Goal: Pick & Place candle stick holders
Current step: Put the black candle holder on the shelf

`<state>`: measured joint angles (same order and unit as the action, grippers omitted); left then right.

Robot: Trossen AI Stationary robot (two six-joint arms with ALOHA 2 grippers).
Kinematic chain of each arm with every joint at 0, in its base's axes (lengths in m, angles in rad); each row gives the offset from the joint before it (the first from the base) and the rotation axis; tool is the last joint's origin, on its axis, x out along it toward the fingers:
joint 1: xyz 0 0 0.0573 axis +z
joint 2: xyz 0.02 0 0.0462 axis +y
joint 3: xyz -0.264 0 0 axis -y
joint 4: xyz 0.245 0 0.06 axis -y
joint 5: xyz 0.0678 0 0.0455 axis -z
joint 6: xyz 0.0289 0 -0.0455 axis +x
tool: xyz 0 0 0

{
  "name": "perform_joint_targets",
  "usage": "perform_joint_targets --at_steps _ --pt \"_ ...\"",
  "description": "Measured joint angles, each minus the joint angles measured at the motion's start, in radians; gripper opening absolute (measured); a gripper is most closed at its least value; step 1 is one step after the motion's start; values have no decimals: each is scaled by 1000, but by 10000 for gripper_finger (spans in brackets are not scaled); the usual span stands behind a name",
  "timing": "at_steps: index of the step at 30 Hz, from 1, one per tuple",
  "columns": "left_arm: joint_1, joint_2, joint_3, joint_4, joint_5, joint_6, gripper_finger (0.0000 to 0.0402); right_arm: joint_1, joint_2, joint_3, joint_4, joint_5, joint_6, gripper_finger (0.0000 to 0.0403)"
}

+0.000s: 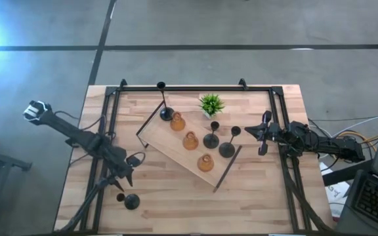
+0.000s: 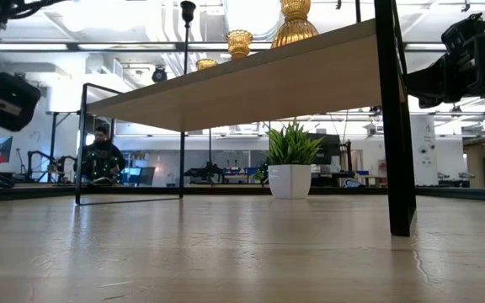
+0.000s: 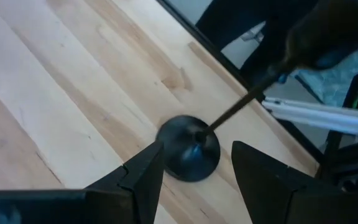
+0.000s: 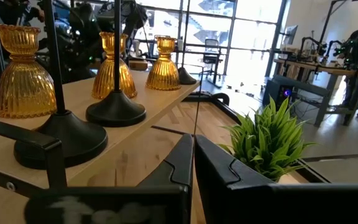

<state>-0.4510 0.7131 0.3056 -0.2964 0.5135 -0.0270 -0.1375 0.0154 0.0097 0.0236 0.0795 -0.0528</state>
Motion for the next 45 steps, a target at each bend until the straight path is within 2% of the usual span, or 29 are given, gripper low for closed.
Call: perform_joint_targets --at_steps 5,14,22,27,45 --pt "-33 39 -10 24 1 43 193 0 0 0 0 0 0 8" --pt "-90 96 -4 192 1 43 193 0 0 0 0 0 0 8" --pt "-137 157 -3 225 1 41 193 0 0 0 0 0 0 8" --pt "-165 188 4 302 -1 36 193 0 0 0 0 0 0 8" --pt "-173 286 10 406 -16 38 190 0 0 0 0 0 0 8"
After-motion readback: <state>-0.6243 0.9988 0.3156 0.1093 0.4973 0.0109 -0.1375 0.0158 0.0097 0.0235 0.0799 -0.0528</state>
